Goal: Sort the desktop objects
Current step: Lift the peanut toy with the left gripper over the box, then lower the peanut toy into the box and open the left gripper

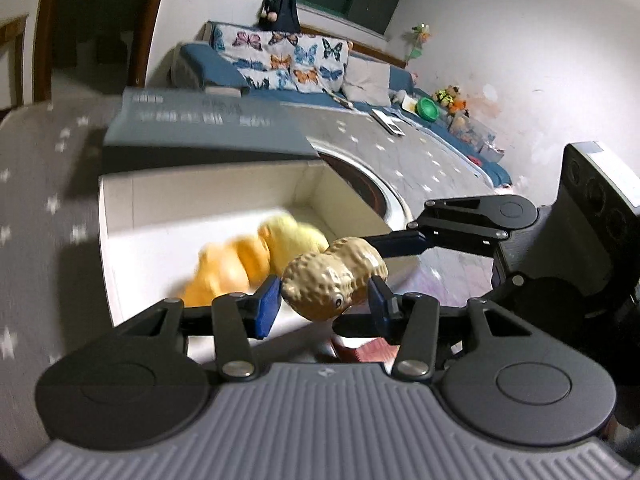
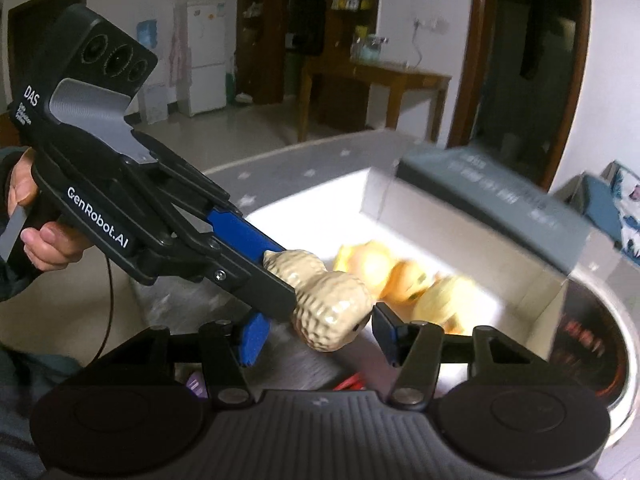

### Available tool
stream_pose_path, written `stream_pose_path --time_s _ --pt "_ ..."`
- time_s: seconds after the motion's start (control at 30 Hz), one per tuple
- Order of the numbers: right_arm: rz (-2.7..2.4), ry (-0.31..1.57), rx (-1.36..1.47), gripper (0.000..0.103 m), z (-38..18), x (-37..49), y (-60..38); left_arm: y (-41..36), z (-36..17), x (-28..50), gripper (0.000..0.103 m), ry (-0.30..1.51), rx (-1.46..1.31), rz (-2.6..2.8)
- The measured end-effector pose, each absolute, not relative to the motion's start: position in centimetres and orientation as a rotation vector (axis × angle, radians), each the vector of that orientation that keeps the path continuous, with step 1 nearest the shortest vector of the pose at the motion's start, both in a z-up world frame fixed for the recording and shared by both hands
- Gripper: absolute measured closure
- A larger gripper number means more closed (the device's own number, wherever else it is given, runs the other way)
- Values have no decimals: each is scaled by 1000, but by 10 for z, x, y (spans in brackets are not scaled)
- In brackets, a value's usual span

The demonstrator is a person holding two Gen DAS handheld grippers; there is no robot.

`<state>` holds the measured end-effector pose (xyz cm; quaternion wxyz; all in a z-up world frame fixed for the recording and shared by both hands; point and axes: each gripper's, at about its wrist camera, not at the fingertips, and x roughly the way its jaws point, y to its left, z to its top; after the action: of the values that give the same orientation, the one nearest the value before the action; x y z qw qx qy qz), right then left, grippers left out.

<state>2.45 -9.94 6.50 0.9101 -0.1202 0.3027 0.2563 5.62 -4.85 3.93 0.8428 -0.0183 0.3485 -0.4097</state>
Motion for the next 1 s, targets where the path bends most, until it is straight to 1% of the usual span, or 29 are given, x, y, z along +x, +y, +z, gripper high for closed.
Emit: stream_pose_path --time_s 0.2,0.33,0.5,0.73,1.0 --pt "474 605 -217 46 71 69 -113 -65 34 109 54 759 -45 -835" --pt "462 637 -187 46 63 112 -125 -72 22 148 54 807 -77 -813" --pt "473 711 -158 46 49 161 -135 -73 3 179 54 868 -115 -782" --pt "508 822 -121 46 29 202 -139 -68 -12 196 54 911 -142 -745" --pt "514 870 -89 45 19 214 -138 -53 -1 179 54 875 -143 -731"
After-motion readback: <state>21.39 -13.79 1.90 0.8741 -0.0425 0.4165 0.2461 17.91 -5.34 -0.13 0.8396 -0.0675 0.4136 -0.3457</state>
